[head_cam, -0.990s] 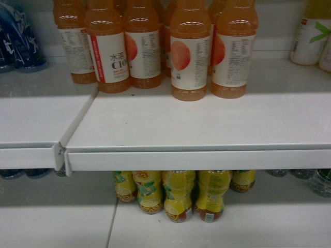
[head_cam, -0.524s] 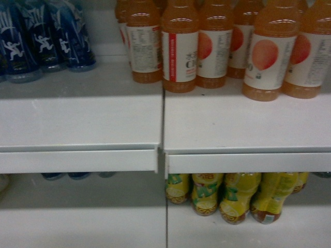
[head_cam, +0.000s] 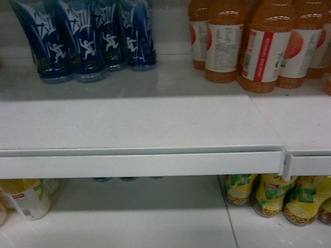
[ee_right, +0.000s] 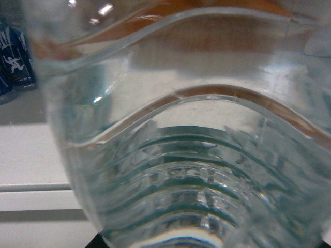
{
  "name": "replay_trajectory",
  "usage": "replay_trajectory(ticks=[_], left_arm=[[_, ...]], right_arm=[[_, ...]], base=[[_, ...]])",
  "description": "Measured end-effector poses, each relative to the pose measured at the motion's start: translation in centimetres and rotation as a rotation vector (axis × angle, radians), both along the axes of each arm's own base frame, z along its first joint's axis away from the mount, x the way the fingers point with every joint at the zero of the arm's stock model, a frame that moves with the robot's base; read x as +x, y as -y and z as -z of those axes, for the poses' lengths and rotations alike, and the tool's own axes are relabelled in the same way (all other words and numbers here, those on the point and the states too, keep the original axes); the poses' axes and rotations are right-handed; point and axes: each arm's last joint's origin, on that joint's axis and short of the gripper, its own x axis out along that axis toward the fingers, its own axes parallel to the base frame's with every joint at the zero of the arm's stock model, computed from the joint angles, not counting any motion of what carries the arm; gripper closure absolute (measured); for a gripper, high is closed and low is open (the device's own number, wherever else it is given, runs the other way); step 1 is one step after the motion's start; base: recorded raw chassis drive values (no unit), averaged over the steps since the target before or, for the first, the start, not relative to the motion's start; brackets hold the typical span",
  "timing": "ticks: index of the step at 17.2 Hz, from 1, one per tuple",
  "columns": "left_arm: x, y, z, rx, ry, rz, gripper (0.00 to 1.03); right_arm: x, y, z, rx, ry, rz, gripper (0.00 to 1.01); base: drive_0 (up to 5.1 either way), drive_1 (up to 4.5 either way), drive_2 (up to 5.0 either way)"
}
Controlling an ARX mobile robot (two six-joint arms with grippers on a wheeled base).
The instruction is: Move water from second to third shelf
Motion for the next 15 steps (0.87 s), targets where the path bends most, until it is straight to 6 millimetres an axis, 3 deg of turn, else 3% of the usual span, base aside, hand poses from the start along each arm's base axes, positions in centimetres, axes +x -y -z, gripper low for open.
replay_trajectory(ticks=[15], left_arm=[[0.0,0.0,0.0,0.0,0.0,-0.001,0.05]], right_arm=[[0.0,0.0,0.03,0.0,-0.003,0.0,0.61]], base=[[-5.1,2.4,2.4]])
